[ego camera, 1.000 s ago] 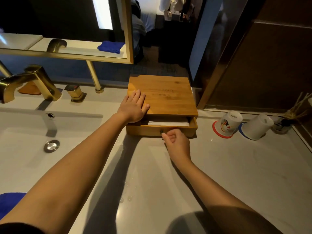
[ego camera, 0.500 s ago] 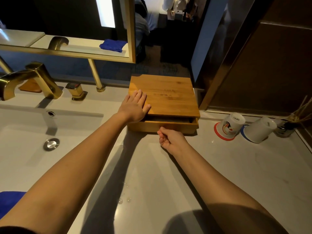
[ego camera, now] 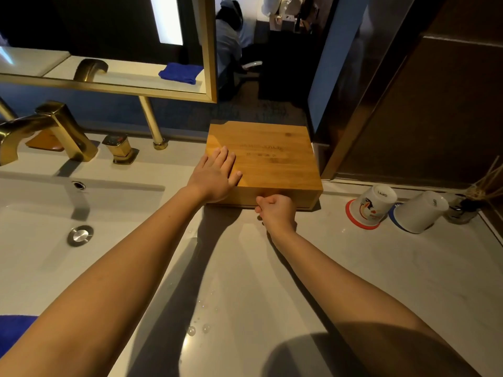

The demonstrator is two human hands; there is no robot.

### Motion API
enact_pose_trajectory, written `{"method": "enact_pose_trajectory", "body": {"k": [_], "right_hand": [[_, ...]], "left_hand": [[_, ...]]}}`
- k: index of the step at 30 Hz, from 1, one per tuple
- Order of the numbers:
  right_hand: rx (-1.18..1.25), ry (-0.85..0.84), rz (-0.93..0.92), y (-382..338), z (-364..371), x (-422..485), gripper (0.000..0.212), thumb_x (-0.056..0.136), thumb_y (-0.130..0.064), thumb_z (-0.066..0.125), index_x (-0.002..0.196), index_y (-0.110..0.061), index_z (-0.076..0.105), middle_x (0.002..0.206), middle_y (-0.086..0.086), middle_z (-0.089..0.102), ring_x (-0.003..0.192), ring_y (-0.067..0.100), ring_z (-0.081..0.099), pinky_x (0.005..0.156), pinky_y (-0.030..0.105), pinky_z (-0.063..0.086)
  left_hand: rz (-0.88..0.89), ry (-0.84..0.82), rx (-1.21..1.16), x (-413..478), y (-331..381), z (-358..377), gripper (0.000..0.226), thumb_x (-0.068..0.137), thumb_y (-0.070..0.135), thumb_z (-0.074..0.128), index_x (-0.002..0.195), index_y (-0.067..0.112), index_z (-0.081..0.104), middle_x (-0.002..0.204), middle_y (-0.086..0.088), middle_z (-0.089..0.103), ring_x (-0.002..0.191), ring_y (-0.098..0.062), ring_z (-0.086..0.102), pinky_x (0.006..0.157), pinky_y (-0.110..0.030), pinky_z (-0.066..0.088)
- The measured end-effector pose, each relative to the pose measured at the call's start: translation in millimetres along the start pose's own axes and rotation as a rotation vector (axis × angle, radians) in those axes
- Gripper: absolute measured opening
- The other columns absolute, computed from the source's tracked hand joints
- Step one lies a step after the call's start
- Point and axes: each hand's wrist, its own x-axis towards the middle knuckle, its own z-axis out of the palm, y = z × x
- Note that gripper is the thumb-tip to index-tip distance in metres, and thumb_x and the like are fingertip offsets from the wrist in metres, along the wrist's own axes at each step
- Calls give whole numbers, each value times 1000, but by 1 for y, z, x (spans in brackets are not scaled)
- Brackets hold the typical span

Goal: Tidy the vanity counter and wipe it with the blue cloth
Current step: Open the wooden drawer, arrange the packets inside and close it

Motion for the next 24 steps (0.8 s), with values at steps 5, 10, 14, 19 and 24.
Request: {"method": "enact_pose_trajectory", "body": {"k": [5, 10, 14, 19, 24], "right_hand": [[-544, 48, -417, 2, -8, 1, 27, 93, -29, 53, 82, -9, 67, 81, 8, 69, 77, 23, 64, 70, 34, 51], [-1022, 57, -848, 3, -15, 4, 15, 94, -21, 53, 92, -10, 63, 91, 8, 70, 82, 23, 63, 67, 31, 48], [-1159, -2, -800, -9, -17, 3, 9, 91, -20, 57, 92, -13, 62, 91, 7, 69, 81, 23, 64, 60, 30, 42], [-1148, -53, -746, -16, -23, 0, 9, 91, -18, 57, 89, -13, 65, 88, 7, 70, 79, 25, 65, 61, 32, 47], [-990, -45, -696, -14, -25, -9, 12, 92, -10, 52, 94, -8, 64, 96, 11, 67, 88, 27, 63, 71, 36, 52]], "left_hand": [[-25, -47, -2, 1, 3, -3, 62, 97, 46, 19, 147, 12, 7, 158, -12, 3, 145, -27, 0, 116, -44, 3], [-77, -129, 72, 5, 15, -12, 64, 97, 45, 22, 147, 10, 4, 158, -14, 1, 145, -29, 1, 116, -43, 8], [-84, -121, 27, -7, 20, -16, 61, 97, 43, 25, 146, 10, 10, 157, -13, 9, 144, -28, 9, 115, -43, 14], [-77, -125, 101, -46, 22, -22, 58, 95, 44, 32, 143, 14, 19, 154, -10, 20, 141, -28, 18, 114, -47, 16], [-238, -111, -34, -114, 8, -26, 64, 93, 44, 40, 146, 17, 16, 156, -11, 17, 142, -29, 17, 115, -48, 15]]}}
